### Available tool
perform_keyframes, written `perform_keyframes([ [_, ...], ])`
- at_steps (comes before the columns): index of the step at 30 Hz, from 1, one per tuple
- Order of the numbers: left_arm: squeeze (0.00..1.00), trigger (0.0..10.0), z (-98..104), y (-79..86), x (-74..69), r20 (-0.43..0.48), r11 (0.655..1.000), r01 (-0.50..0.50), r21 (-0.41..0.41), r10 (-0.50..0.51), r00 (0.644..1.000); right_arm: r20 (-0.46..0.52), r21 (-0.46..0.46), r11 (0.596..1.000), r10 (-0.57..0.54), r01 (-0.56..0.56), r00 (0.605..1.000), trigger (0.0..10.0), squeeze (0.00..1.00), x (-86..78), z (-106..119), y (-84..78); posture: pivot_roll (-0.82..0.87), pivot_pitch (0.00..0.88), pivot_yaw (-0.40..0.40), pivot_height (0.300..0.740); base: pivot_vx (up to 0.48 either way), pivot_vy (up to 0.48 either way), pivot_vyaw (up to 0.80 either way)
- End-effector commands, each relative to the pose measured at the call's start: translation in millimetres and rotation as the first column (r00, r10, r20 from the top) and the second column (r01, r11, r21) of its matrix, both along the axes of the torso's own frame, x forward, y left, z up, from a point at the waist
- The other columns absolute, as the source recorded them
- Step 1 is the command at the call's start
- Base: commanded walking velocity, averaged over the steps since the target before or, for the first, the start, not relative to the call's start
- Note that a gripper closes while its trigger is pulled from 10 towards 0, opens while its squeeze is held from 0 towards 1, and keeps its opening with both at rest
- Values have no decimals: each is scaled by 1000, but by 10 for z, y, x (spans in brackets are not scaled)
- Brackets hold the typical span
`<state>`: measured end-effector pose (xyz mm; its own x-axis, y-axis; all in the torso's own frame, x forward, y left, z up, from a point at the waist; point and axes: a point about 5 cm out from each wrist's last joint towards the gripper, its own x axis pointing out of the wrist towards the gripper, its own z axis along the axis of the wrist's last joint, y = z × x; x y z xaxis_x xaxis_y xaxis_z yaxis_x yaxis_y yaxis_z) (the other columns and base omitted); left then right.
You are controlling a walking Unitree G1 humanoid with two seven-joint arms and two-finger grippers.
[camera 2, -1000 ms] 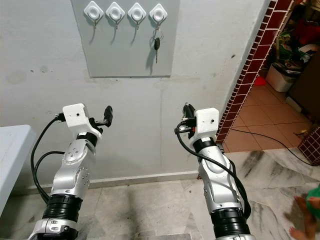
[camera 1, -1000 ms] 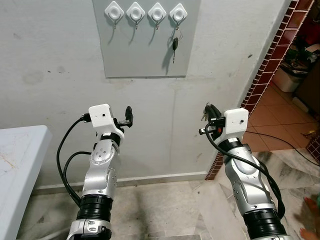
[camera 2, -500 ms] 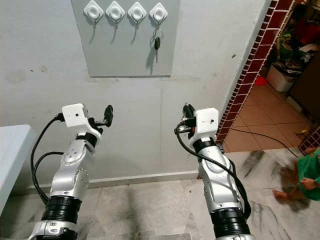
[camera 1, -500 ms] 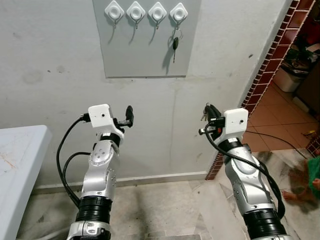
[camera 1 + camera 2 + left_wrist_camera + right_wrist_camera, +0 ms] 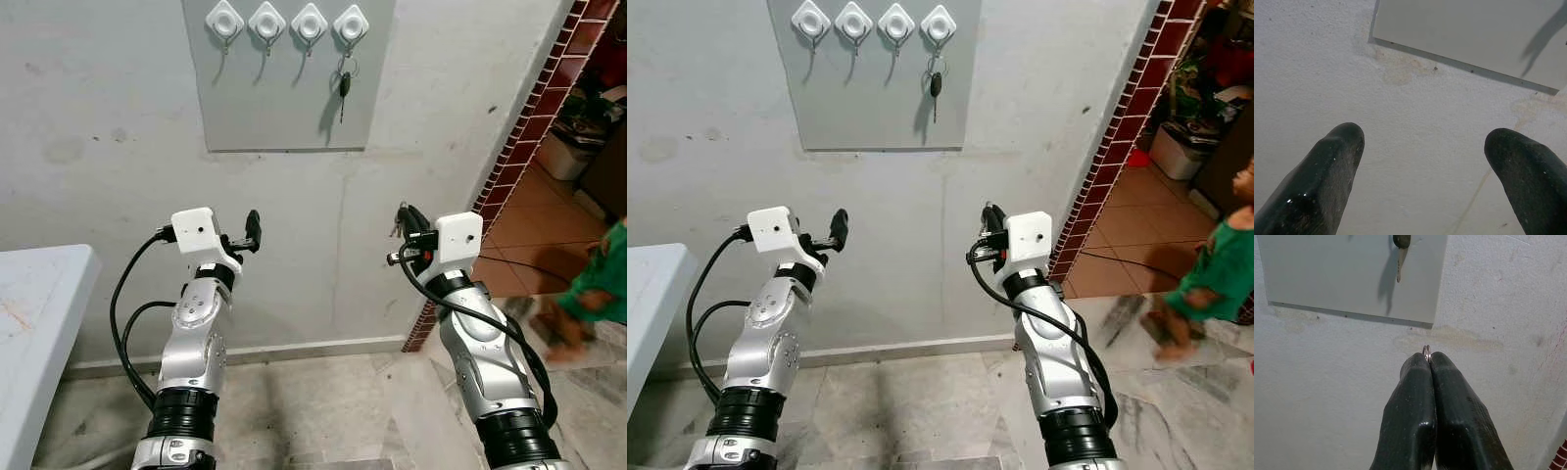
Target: Hang keys on a hook
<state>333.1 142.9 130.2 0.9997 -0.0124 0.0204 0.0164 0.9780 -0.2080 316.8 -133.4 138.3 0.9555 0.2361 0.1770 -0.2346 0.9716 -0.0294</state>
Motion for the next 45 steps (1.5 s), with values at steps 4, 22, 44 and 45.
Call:
perform_keyframes([
  [4, 0, 10000, 54, -3, 3, 21, 1000, 4, 8, -5, 1000, 13, -7, 1000, -6, 6, 1000, 10000, 0, 29, 51, -20, -3, 0, -49, 740, 0, 0, 0],
  [22, 0, 10000, 76, 25, 5, 32, 1000, 2, 13, -2, 999, 21, -10, 1000, 12, -11, 1000, 10000, 0, 27, 70, 9, 2, 0, -51, 740, 0, 0, 0],
  [44, 0, 10000, 97, 43, -1, 49, 1000, -14, 12, 13, 999, 16, -23, 999, 27, -26, 1000, 10000, 0, 23, 64, 10, 3, 0, -59, 740, 221, 0, 0],
  [45, 0, 10000, 96, 43, -1, 49, 1000, -14, 11, 13, 999, 16, -23, 999, 27, -27, 1000, 10000, 0, 22, 63, 10, 2, 0, -59, 740, 405, 0, 0],
])
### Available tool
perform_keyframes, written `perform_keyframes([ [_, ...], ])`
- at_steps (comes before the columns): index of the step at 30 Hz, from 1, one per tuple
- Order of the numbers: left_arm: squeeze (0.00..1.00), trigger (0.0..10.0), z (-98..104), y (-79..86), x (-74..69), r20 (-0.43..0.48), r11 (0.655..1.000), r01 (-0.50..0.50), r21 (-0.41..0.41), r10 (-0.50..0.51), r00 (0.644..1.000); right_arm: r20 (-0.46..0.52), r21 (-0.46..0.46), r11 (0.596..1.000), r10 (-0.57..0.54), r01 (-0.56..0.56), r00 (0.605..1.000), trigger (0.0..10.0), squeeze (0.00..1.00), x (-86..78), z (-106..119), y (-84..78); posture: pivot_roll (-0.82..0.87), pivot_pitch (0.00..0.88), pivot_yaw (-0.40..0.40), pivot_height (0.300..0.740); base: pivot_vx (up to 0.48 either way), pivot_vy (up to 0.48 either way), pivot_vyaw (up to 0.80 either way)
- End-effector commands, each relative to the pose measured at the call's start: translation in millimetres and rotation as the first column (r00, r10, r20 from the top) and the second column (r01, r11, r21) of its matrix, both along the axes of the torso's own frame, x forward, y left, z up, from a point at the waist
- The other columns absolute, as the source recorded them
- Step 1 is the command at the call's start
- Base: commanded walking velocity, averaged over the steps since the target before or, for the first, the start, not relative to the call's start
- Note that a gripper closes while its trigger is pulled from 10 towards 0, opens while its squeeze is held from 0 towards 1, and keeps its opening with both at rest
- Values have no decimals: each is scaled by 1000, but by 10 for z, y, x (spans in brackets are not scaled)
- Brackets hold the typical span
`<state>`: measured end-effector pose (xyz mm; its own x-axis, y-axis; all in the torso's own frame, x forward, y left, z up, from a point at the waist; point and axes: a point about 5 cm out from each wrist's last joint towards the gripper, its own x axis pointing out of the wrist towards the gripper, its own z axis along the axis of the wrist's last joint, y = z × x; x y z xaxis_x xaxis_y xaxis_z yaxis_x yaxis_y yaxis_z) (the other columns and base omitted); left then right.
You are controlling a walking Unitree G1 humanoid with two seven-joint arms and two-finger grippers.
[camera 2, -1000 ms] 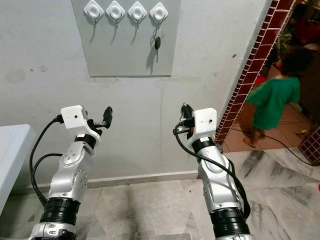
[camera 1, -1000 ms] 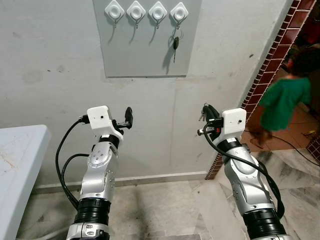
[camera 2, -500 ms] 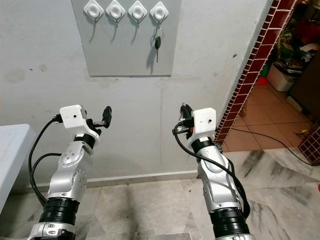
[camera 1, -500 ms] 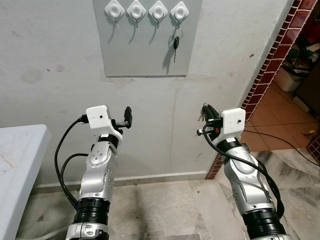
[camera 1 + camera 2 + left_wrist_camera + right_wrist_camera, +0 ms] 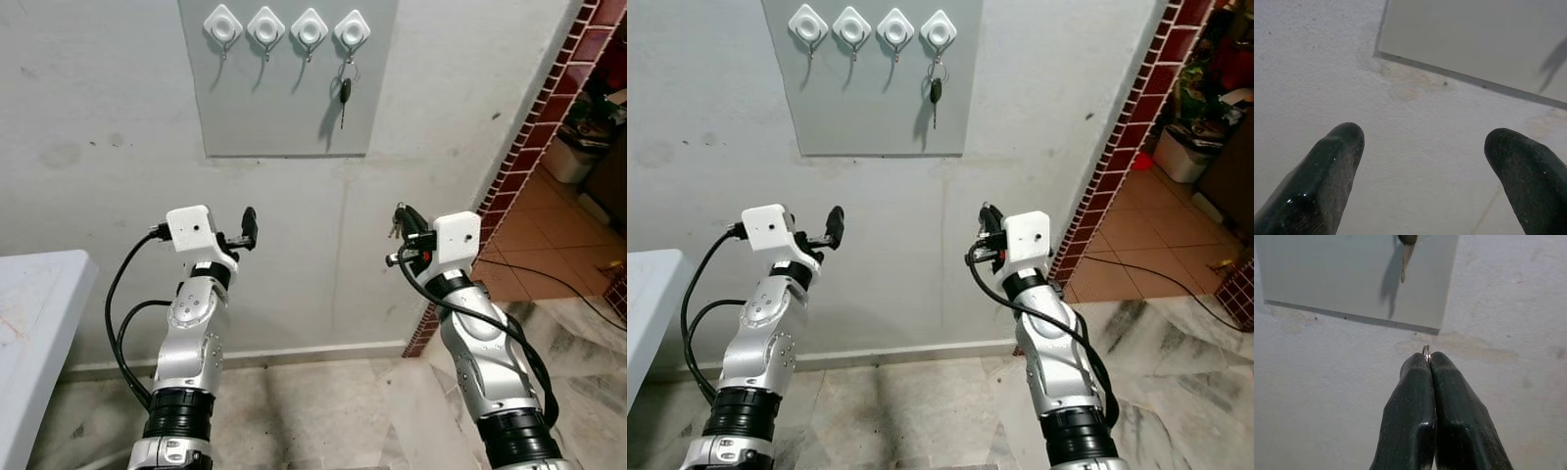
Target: Hang keys on a hook
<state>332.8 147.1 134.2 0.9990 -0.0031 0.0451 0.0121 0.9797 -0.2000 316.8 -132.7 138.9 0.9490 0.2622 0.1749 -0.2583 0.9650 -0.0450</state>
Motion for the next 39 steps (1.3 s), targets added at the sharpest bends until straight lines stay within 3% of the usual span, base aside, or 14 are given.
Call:
perform_keyframes([
  [1, 0, 10000, 56, 1, 1, 24, 1000, -4, 4, 4, 1000, 14, -8, 1000, 3, -3, 1000, 10000, 0, 22, 57, 3, 2, 0, -59, 740, 405, 0, 0],
  [9, 0, 10000, 53, -1, -1, 24, 1000, -7, -7, 7, 1000, 11, -9, 1000, 6, -6, 1000, 10000, 0, 18, 49, 2, 3, 0, -60, 740, 402, 0, 0],
  [28, 0, 10000, 59, -53, 1, 26, 1000, -11, -3, 11, 1000, 3, -16, 1000, 20, -20, 1000, 10000, 0, 10, 27, 24, 2, 0, -60, 740, 0, 0, 0],
  [35, 0, 10000, 160, -212, -8, 67, 993, 92, 69, -97, 993, -2, -28, 997, 70, -70, 998, 10000, 0, 47, 43, 55, 4, 0, -57, 740, 0, 0, 0],
  [39, 0, 10000, 182, -246, -7, 70, 992, 108, 69, -113, 991, 6, -36, 996, 79, -79, 997, 10000, 0, 72, 67, 63, 4, 0, -55, 740, 0, 0, 0],
])
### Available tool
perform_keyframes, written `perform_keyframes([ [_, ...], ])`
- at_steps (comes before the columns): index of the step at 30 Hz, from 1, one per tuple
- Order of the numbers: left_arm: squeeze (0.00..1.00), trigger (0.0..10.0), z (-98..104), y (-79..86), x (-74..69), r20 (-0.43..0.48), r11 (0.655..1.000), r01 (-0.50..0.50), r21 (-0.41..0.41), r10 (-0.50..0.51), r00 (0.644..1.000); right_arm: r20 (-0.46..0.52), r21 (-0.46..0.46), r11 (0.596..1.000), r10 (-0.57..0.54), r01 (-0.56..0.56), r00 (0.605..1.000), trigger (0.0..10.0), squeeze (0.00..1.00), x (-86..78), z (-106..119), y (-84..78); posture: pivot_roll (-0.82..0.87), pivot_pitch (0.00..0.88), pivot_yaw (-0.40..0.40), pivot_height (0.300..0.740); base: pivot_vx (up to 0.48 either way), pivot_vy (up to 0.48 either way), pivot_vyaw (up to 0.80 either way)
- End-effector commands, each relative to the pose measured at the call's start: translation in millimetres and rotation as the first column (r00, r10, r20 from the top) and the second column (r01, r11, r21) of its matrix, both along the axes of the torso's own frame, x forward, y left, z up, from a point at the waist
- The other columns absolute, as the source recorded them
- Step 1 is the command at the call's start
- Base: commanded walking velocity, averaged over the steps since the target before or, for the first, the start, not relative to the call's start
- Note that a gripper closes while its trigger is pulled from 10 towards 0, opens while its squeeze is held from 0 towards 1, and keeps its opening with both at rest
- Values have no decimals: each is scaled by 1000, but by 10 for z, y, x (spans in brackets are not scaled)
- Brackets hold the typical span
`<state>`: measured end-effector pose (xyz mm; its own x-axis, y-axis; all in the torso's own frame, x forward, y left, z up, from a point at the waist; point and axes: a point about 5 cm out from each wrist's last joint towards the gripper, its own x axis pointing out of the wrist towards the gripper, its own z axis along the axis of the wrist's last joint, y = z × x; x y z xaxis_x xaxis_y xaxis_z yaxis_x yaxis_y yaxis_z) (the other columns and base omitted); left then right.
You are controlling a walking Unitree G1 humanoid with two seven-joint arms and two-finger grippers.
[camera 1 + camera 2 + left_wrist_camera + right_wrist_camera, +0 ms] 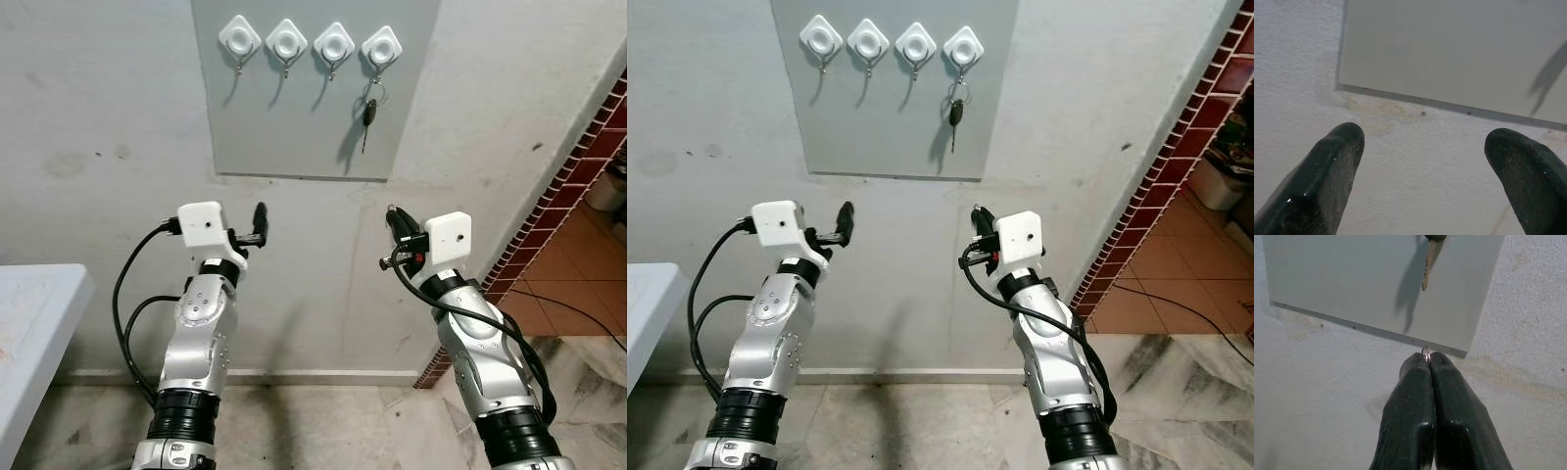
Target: Hang keys on a hook
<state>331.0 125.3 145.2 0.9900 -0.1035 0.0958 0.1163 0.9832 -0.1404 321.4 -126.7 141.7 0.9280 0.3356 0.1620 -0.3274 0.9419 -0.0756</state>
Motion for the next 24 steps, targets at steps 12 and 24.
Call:
perform_keyframes([
  [12, 0, 10000, 223, -175, -27, 62, 989, 133, 63, -136, 989, 62, 35, 992, 120, -122, 991, 10000, 0, 253, 281, 152, 1, 0, -51, 740, 0, 0, 0],
  [24, 0, 10000, 460, -227, 32, 119, 976, 195, 99, -206, 971, 150, 87, 965, 234, -249, 961, 10000, 0, 524, 717, 414, 16, 0, -66, 740, 0, 0, 0],
])
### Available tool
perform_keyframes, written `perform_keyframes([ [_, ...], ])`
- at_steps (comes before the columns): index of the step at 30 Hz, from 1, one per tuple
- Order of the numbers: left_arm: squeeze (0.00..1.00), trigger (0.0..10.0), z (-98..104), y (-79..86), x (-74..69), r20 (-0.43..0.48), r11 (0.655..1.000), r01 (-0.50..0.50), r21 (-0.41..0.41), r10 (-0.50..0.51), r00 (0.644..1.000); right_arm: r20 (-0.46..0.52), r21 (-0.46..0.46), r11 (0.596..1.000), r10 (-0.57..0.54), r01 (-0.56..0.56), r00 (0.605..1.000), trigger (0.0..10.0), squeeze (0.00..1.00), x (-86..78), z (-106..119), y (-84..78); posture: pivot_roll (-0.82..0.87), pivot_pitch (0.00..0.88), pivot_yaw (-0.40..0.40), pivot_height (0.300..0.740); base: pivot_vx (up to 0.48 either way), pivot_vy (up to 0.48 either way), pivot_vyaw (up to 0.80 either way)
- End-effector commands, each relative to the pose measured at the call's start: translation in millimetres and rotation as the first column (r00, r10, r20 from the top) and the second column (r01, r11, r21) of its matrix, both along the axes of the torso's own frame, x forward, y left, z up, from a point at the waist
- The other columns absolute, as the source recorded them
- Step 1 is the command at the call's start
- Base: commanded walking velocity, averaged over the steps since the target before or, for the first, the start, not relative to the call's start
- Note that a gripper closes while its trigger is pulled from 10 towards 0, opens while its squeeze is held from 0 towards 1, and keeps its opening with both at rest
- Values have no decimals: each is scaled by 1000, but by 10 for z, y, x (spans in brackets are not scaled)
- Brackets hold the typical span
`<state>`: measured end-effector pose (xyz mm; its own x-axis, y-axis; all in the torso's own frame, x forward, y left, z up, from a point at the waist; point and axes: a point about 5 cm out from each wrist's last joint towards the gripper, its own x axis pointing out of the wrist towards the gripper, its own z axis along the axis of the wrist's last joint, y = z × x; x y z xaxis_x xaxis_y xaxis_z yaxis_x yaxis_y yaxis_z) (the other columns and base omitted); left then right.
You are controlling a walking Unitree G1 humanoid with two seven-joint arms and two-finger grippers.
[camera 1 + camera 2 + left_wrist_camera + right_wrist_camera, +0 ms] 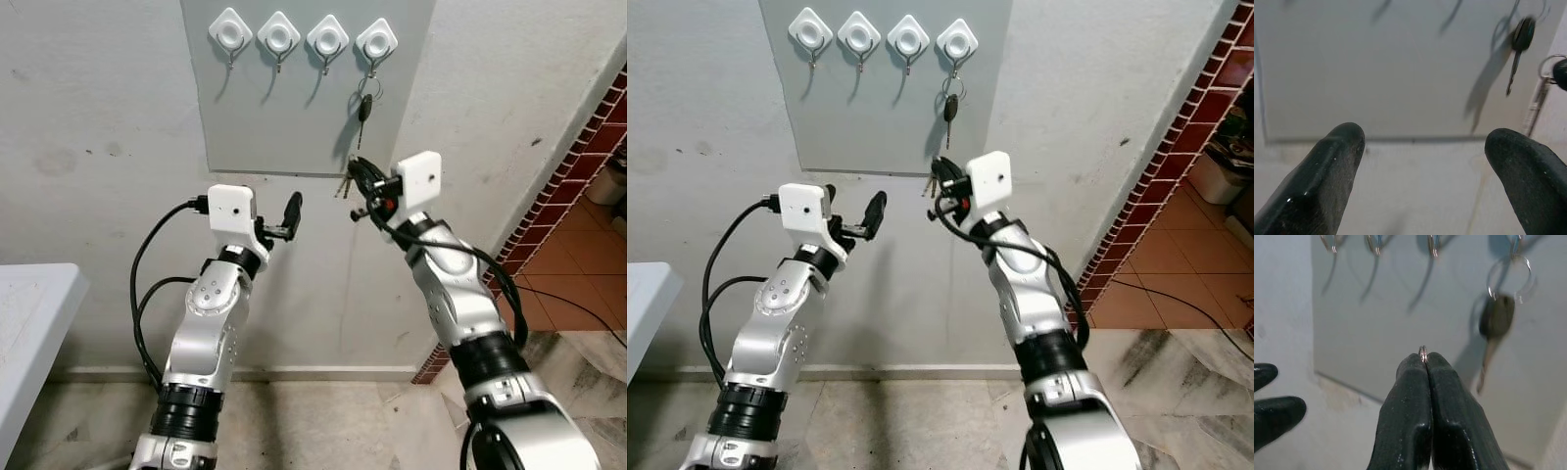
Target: Hang keys on a hook
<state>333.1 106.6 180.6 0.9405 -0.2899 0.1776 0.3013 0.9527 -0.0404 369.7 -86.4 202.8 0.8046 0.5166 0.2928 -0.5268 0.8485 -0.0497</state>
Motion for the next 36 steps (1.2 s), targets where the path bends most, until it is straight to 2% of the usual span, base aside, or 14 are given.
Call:
perform_keyframes([
  [1, 0, 10000, 107, -40, 11, 28, 1000, 23, 5, -23, 999, 27, 27, 1000, 16, -17, 1000, 10000, 0, 41, 106, 11, 16, 0, -66, 740, 0, 0, 0],
  [5, 0, 10000, 227, -71, 43, 60, 999, 43, 12, -43, 997, 53, 37, 998, 50, -52, 997, 10000, 0, 114, 244, 99, 20, 0, -71, 740, 0, 0, 0],
  [13, 0, 10000, 319, -123, 67, 82, 998, 64, 15, -65, 995, 76, 61, 996, 67, -72, 995, 10000, 0, 196, 421, 188, 23, 0, -76, 740, 0, 0, 0],
  [36, 0, 10000, 419, -193, 47, 103, 994, 107, 14, -108, 989, 73, 155, 985, 58, -69, 996, 10000, 0, 356, 745, 222, 38, 6, -81, 740, 0, 0, 0],
])
